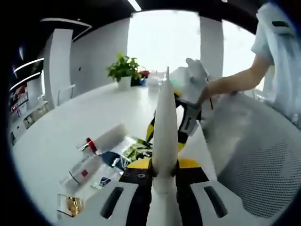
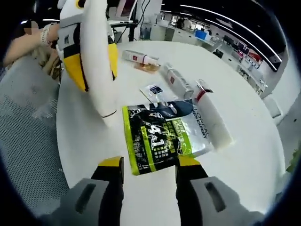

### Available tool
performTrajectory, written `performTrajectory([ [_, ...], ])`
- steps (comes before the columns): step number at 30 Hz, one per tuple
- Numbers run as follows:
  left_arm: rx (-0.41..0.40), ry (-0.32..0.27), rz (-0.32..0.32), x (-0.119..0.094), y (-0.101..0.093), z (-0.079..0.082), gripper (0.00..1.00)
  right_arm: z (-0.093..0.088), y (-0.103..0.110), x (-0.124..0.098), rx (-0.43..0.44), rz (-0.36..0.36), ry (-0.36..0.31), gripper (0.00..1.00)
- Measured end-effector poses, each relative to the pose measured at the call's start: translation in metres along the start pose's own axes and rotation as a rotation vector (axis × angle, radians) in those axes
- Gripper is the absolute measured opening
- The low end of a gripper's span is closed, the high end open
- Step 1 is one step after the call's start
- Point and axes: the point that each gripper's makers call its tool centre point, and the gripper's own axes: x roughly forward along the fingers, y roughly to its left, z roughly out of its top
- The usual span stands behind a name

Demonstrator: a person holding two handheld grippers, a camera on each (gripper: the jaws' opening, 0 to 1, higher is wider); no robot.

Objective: Arrange the skincare products in the storage area until every visible bottle or jar stands upright without overlapping.

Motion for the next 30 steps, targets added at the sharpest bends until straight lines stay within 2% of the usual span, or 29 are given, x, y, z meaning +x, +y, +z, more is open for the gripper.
performTrajectory([
  [1,0.002,-0.001,-0.001,0.0,0.0,0.0,0.15,0.005,0.001,0.001,0.035,0.012,-0.034,0.42],
  [3,0.004,-0.004,-0.003,0.0,0.0,0.0,0.15,0.0,-0.003,0.002,0.039,0.014,-0.011,0.39],
  [12,0.013,-0.008,-0.011,0.0,-0.001,0.0,0.15,0.006,-0.006,0.011,0.119,0.058,-0.06,0.39],
  [30,0.038,-0.019,-0.02,-0.001,0.0,-0.001,0.14,0.028,-0.036,0.029,0.108,0.08,-0.063,0.38],
])
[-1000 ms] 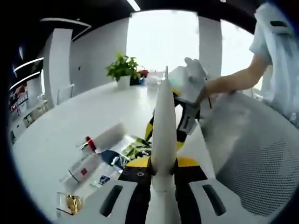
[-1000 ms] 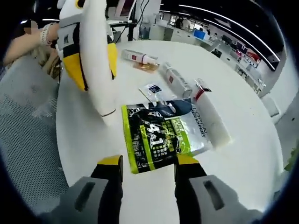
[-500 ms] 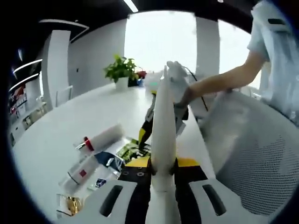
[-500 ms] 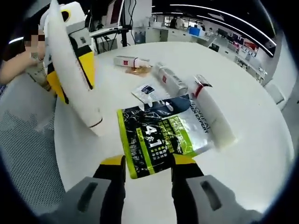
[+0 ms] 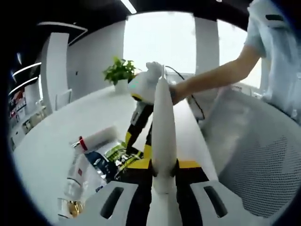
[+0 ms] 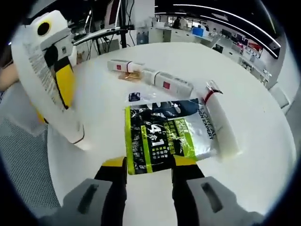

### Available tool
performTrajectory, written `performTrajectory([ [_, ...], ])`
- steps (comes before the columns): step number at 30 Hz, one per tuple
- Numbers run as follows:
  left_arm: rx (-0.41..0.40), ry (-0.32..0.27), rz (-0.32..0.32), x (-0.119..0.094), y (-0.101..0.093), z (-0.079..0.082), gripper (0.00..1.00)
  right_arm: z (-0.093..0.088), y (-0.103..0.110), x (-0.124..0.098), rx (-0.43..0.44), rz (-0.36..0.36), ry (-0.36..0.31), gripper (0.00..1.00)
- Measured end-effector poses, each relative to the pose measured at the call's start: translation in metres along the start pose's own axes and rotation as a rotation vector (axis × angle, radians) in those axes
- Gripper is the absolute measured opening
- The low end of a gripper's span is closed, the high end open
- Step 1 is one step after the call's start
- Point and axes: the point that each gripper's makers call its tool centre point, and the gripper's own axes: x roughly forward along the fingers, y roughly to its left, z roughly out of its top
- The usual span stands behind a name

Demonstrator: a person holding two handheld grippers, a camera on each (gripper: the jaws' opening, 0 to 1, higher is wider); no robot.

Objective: Arrange the skincare products in the storage area until every visible bottle or jar stands upright without overlapping.

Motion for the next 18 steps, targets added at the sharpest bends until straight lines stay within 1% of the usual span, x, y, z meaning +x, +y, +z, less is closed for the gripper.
performTrajectory([
  [5,0.012,-0.003,-0.006,0.001,0.001,0.0,0.14,0.001,-0.003,-0.001,-0.014,0.009,0.029,0.38],
  [7,0.016,-0.005,-0.01,0.001,0.002,0.0,0.14,0.004,-0.006,-0.005,-0.014,0.008,0.021,0.38],
  [10,0.021,-0.009,-0.012,0.001,0.004,0.0,0.14,0.014,-0.014,-0.016,-0.005,-0.004,-0.007,0.37],
  [12,0.022,-0.014,-0.015,0.002,0.006,0.001,0.14,0.02,-0.024,-0.023,-0.011,-0.018,-0.015,0.37],
  [15,0.023,-0.021,-0.014,0.003,0.011,0.002,0.15,0.027,-0.04,-0.033,-0.034,-0.049,-0.01,0.37],
  [18,0.027,-0.02,-0.016,0.004,0.014,0.002,0.15,0.033,-0.055,-0.04,-0.038,-0.064,-0.009,0.37],
])
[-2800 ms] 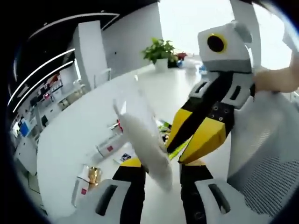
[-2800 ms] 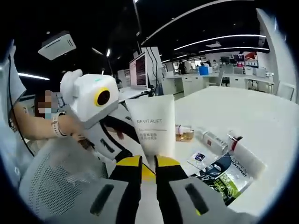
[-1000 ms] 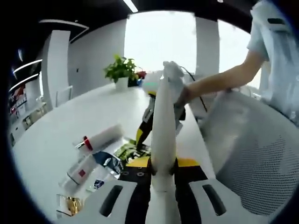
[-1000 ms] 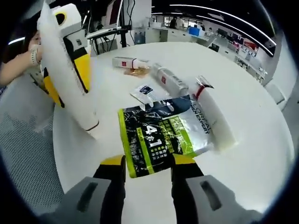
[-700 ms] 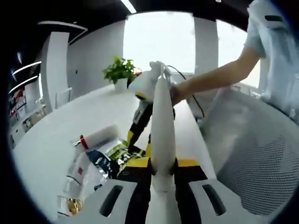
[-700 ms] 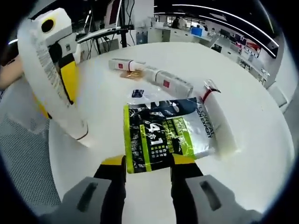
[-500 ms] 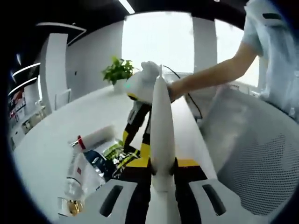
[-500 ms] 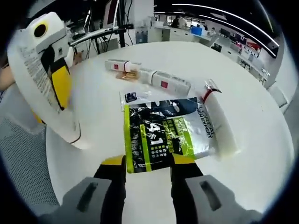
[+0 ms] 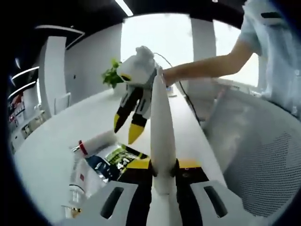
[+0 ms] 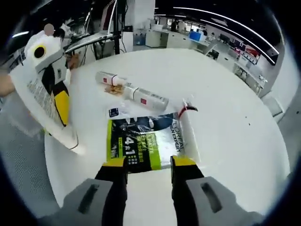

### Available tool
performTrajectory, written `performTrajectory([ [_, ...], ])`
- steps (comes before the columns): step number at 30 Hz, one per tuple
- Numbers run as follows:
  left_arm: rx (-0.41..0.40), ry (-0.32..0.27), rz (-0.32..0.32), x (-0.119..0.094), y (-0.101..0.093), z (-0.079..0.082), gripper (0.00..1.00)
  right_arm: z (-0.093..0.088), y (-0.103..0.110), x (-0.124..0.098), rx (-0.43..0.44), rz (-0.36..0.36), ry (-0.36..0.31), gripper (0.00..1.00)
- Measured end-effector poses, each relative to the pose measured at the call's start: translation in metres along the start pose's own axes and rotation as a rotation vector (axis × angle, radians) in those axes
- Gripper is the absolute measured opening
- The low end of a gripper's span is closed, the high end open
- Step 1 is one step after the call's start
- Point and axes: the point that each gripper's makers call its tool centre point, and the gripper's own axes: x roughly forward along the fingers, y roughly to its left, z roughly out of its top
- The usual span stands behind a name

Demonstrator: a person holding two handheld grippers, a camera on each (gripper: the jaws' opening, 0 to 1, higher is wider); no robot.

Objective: Arrange the skincare products in the storage area until every visible bottle or jar stands upright without overlapping.

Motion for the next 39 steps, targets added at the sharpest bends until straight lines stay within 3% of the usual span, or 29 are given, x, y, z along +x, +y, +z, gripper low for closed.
performTrajectory([
  [5,-0.001,-0.01,0.003,0.0,0.004,0.0,0.15,0.004,-0.029,-0.004,-0.04,-0.038,0.065,0.37],
  [11,-0.005,-0.021,-0.004,0.0,0.009,0.0,0.15,0.003,-0.046,0.006,-0.07,-0.029,0.153,0.38],
  [16,-0.003,-0.031,-0.019,0.001,0.009,0.0,0.15,0.011,-0.057,0.015,-0.057,-0.015,0.182,0.39],
  [25,-0.043,-0.029,-0.006,0.003,0.009,-0.001,0.17,0.008,-0.065,0.039,-0.047,0.052,0.325,0.41],
  [32,-0.043,-0.015,0.003,0.001,0.008,-0.001,0.22,-0.001,-0.061,0.053,-0.045,0.089,0.398,0.42],
  [37,-0.056,-0.011,0.038,-0.007,0.013,-0.002,0.26,-0.008,-0.073,0.066,-0.043,0.102,0.445,0.39],
  [39,-0.095,-0.022,0.046,-0.009,0.014,0.001,0.27,-0.01,-0.074,0.068,-0.052,0.106,0.457,0.39],
])
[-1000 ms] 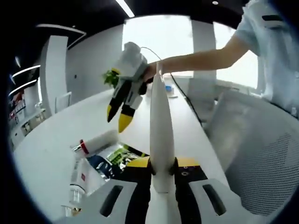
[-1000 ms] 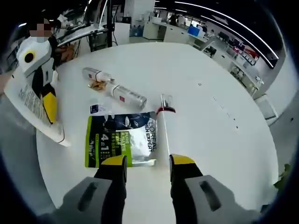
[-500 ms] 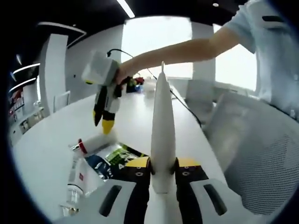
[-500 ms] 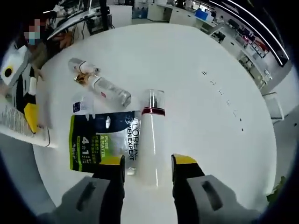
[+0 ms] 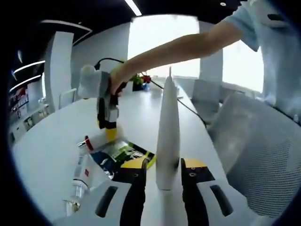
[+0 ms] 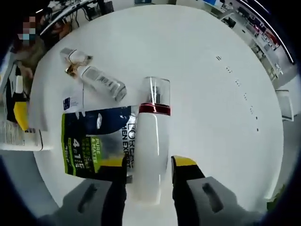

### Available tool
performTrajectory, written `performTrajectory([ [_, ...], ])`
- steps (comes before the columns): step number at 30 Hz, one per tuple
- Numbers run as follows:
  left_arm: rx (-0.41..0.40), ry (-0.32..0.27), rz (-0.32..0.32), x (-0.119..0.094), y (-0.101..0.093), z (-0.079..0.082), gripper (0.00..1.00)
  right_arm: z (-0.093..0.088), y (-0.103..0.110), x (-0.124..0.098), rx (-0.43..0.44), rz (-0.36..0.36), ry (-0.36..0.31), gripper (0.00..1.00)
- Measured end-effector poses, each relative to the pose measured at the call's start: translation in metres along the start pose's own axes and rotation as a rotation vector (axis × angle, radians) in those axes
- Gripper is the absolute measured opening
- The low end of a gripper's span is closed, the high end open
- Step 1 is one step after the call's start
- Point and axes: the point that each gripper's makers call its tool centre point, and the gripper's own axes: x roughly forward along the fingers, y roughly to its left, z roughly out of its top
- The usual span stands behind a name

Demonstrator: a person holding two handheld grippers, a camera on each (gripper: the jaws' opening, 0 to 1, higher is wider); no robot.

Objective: Arrange the skincare products in the storage area until every visible bottle or jar stands upright without overlapping.

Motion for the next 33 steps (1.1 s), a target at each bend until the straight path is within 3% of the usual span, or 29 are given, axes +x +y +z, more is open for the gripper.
performTrajectory([
  [13,-0.042,-0.034,0.046,-0.01,0.003,0.009,0.42,0.002,-0.013,0.011,0.013,0.015,0.045,0.36],
  [23,-0.085,-0.07,0.081,-0.023,0.01,0.014,0.52,0.0,-0.004,0.012,0.022,0.025,0.073,0.32],
  [27,-0.093,-0.066,0.091,-0.023,0.011,0.014,0.59,0.002,-0.008,0.014,0.022,0.021,0.091,0.33],
  [29,-0.094,-0.063,0.097,-0.024,0.01,0.014,0.59,0.001,-0.006,0.013,0.029,0.019,0.094,0.32],
  [30,-0.089,-0.061,0.1,-0.024,0.01,0.013,0.59,0.002,-0.004,0.013,-0.008,0.026,0.084,0.32],
  [33,-0.102,-0.05,0.109,-0.025,0.013,0.01,0.58,0.002,-0.007,0.014,0.022,0.027,0.08,0.31],
])
